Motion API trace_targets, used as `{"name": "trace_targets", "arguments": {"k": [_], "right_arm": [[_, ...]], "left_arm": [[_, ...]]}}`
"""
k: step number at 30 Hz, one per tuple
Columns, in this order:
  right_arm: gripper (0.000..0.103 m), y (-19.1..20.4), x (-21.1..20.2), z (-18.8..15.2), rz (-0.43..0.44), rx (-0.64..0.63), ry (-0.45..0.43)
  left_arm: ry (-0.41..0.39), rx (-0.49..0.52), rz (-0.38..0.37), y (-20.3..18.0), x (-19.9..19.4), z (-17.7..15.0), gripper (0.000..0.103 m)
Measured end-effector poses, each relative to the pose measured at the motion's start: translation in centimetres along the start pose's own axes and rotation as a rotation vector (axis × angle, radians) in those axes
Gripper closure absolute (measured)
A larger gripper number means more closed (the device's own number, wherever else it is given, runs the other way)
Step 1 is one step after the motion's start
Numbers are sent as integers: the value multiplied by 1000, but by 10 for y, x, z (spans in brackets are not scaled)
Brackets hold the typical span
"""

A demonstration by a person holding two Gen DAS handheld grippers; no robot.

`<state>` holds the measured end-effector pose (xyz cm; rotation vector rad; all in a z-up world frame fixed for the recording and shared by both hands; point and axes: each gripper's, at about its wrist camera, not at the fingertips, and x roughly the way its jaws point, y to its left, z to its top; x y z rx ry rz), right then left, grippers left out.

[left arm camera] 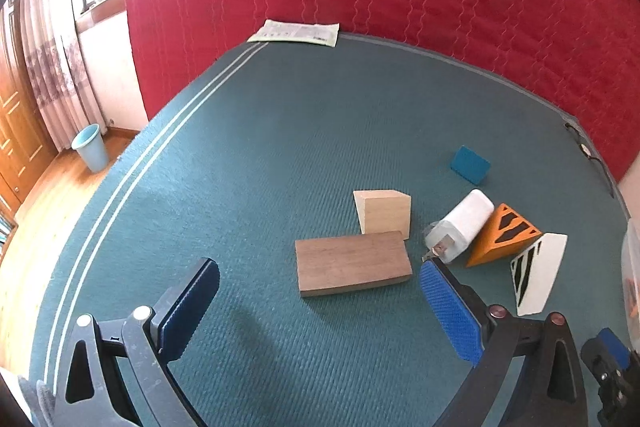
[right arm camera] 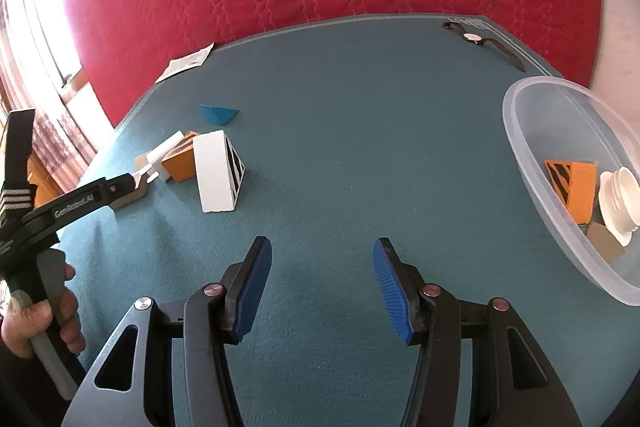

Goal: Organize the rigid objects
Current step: 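Move left tool to the brown wooden plank while right tool approaches the white striped block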

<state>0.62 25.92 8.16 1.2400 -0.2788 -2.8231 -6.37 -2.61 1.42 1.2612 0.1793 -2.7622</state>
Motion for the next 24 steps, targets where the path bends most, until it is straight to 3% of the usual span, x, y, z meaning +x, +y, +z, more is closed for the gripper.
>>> {"name": "trace_targets", "arguments": {"k": [10, 12, 17, 24], "right_arm": [[49, 11, 6, 5, -2, -28, 13], [49, 14, 7, 8, -2, -37, 11], [49, 25, 10, 11, 1, -60, 10], [49, 35, 14, 14, 5, -80, 12]], "left_arm": [[22, -8, 12, 0, 11, 2, 5], [16, 4, 7, -1, 10, 2, 9], [-8, 45, -2, -8, 7, -1, 37], [-23, 36, -26, -6, 3, -3, 39]]}}
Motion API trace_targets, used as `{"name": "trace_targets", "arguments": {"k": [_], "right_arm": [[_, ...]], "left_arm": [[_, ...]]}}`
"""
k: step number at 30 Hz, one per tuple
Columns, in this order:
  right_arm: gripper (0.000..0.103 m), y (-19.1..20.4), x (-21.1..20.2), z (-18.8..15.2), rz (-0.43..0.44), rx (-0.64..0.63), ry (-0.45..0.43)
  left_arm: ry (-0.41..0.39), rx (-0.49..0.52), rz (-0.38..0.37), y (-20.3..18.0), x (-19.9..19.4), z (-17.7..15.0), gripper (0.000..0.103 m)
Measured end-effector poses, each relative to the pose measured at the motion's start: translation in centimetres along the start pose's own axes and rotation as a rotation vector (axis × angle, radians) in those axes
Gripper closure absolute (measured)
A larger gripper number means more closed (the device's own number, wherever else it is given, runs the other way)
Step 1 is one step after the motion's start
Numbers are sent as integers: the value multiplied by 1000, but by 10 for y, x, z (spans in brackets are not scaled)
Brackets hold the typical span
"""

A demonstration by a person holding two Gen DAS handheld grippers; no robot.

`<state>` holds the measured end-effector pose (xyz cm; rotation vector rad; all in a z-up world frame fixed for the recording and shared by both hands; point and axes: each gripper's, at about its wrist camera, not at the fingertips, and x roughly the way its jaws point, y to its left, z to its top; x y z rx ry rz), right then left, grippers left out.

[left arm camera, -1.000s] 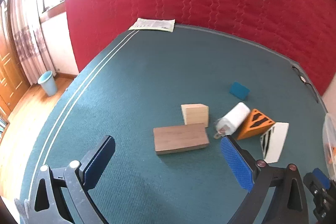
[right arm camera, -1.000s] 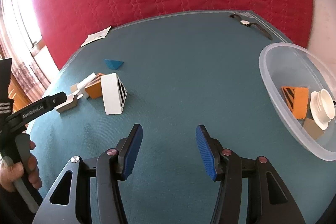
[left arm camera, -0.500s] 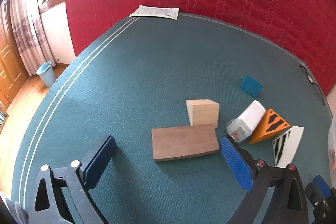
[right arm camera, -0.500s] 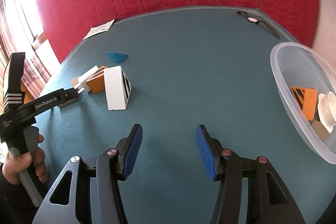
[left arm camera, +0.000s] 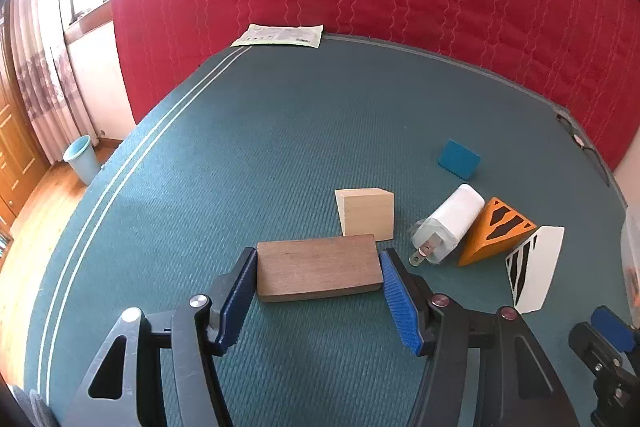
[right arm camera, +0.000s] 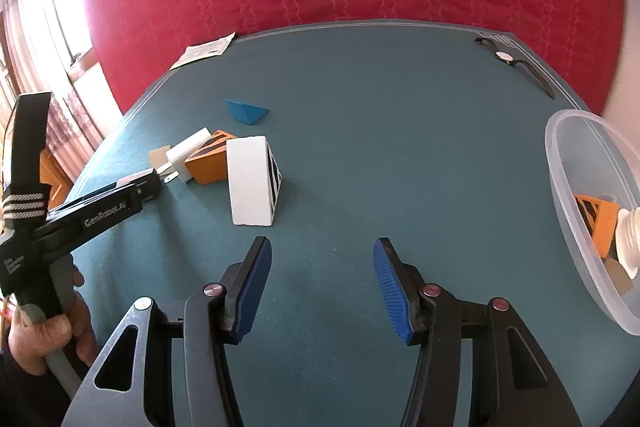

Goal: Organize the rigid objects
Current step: 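Move left tool to the brown wooden plank while right tool approaches the white striped block, then close left tool on the brown plank while right tool closes on the white striped block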

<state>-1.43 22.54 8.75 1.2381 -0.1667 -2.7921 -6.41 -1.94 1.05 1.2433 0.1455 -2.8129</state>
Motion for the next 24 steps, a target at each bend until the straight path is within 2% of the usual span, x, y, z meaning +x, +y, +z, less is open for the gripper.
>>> {"name": "trace_targets", "arguments": {"k": [8, 13, 24], "right_arm": [[49, 7, 7, 3, 5, -7, 10], [48, 7, 15, 5, 68, 17, 36], [48, 30, 35, 24, 91, -9, 30]], "left_arm": [[-39, -6, 0, -1, -11, -2, 39], [-55, -13, -17, -2, -17, -3, 39], [-72, -10, -25, -5, -20, -4, 39]]}}
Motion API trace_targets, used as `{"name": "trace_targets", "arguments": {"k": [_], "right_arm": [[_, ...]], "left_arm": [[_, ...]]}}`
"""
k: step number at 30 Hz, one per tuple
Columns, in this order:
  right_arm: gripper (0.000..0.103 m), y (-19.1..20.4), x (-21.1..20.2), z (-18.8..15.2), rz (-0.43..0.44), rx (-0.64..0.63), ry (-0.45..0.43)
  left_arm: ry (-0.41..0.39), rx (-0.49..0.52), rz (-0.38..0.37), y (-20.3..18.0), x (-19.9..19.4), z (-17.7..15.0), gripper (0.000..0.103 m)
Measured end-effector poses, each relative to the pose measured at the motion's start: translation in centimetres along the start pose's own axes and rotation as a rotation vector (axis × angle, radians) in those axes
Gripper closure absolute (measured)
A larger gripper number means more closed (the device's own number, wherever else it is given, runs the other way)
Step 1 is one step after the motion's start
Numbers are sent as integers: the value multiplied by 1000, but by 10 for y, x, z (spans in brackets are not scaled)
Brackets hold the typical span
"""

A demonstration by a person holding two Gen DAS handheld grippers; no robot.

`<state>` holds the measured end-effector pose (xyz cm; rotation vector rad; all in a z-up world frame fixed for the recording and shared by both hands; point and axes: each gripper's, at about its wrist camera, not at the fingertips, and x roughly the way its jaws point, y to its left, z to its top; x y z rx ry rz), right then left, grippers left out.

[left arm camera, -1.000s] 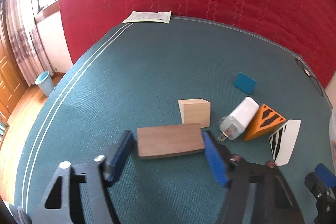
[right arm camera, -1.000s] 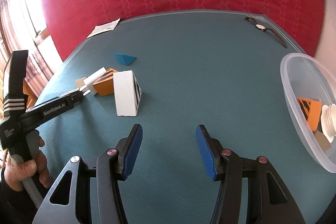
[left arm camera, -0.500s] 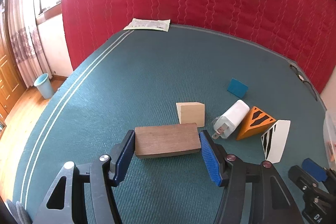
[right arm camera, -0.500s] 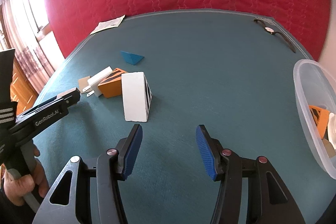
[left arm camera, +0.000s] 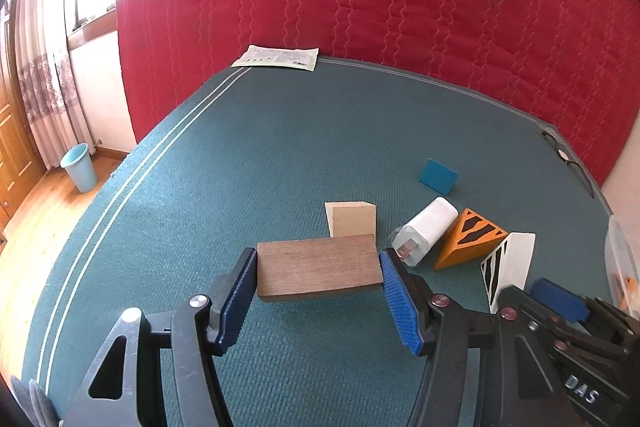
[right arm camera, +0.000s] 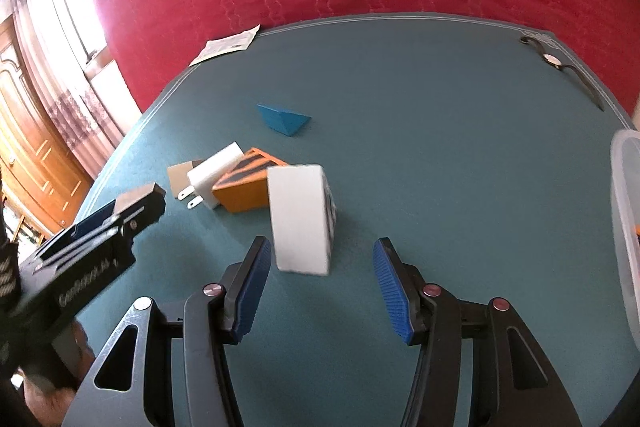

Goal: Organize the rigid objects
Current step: 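Close left tool on the brown plank while right tool closes on the white striped block, then carry the white striped block to the bowl with right tool while left tool carries the plank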

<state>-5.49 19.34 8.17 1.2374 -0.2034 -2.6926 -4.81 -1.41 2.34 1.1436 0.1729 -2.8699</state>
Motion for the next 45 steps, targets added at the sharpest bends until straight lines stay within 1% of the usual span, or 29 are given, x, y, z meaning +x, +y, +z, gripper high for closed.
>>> {"name": "trace_targets", "arguments": {"k": [4, 9, 10, 12, 15, 25, 35, 45], "right_arm": [[48, 10, 8, 5, -26, -34, -9], [50, 12, 15, 13, -34, -23, -14], [51, 12, 16, 13, -35, -22, -16], [61, 13, 17, 14, -39, -24, -17], [70, 12, 17, 13, -31, -30, -19], [70, 5, 3, 1, -20, -24, -38], [70, -14, -21, -15, -12, 28, -54], [70, -27, -32, -22, -39, 57, -69]], "left_arm": [[-1, 2, 0, -1, 0, 0, 39], [-2, 2, 0, 0, -1, -1, 39], [-2, 2, 0, 0, -1, -1, 39], [-2, 3, -2, 0, -1, -1, 39], [-1, 4, -3, -1, -1, -1, 39], [-5, 3, -28, -5, -5, -2, 39], [-4, 26, -57, -15, -10, -4, 39], [-1, 59, -67, -29, -18, -10, 39]]}}
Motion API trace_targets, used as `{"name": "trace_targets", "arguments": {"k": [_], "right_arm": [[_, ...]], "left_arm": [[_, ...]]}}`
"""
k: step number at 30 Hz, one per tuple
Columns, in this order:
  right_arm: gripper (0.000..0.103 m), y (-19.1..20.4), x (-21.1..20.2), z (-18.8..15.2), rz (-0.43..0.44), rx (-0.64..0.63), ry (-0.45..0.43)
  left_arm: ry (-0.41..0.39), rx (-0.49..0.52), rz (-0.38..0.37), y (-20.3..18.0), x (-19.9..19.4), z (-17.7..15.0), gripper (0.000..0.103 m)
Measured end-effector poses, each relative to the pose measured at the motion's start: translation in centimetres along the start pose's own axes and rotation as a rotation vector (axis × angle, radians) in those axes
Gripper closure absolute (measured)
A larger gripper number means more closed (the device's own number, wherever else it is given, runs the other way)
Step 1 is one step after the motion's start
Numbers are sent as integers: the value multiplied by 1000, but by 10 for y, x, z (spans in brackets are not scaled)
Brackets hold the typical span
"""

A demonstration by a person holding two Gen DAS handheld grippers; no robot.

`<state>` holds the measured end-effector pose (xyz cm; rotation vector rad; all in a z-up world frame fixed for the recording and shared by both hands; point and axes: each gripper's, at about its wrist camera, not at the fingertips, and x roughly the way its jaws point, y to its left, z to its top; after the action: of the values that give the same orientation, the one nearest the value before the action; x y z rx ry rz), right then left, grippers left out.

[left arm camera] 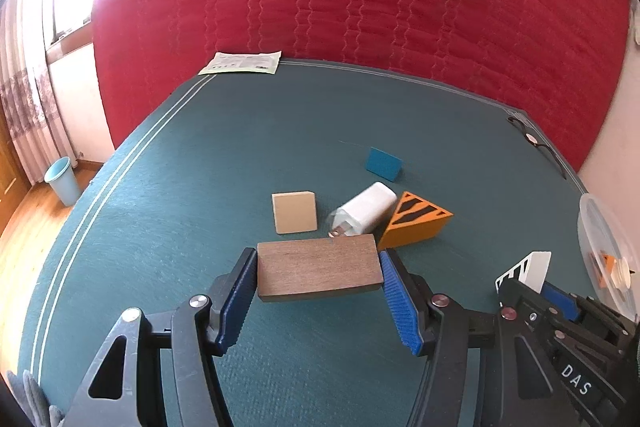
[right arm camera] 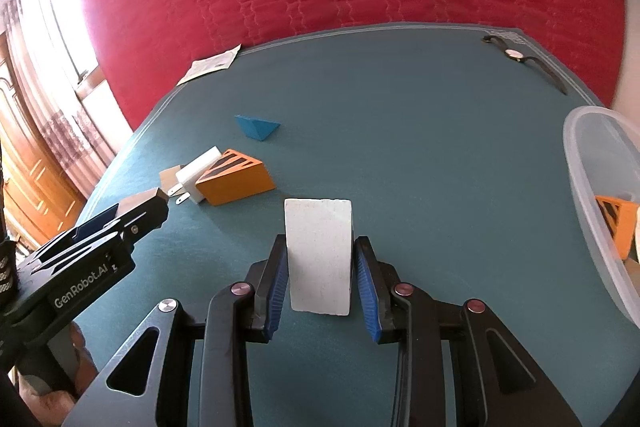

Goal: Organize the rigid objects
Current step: 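Carry the white striped block to the bowl with right tool while left tool carries the plank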

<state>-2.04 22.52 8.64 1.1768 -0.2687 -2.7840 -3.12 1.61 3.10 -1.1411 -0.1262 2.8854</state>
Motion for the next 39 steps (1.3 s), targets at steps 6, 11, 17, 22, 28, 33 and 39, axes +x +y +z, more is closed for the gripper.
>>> {"name": "trace_targets", "arguments": {"k": [6, 11, 17, 22, 28, 33, 39], "right_arm": [[70, -8, -10, -2, -28, 8, -24], [70, -19, -18, -2, -34, 28, -40], [70, -29, -28, -4, -38, 46, -66], [70, -42, -38, -4, -57, 66, -84], [70, -59, -46, -4, -92, 101, -99], [70, -75, -55, -3, -122, 129, -119], [70, -100, -70, -3, -157, 168, -153]], "left_arm": [[5, 18, -4, -10, -4, -3, 39], [7, 39, -11, -22, -9, -5, 39], [12, 69, -34, -38, -12, -5, 39], [9, 103, -54, -56, -17, -6, 39], [9, 140, -76, -74, -19, -5, 39], [10, 167, -98, -87, -21, -4, 39], [9, 205, -123, -104, -22, -4, 39]]}}
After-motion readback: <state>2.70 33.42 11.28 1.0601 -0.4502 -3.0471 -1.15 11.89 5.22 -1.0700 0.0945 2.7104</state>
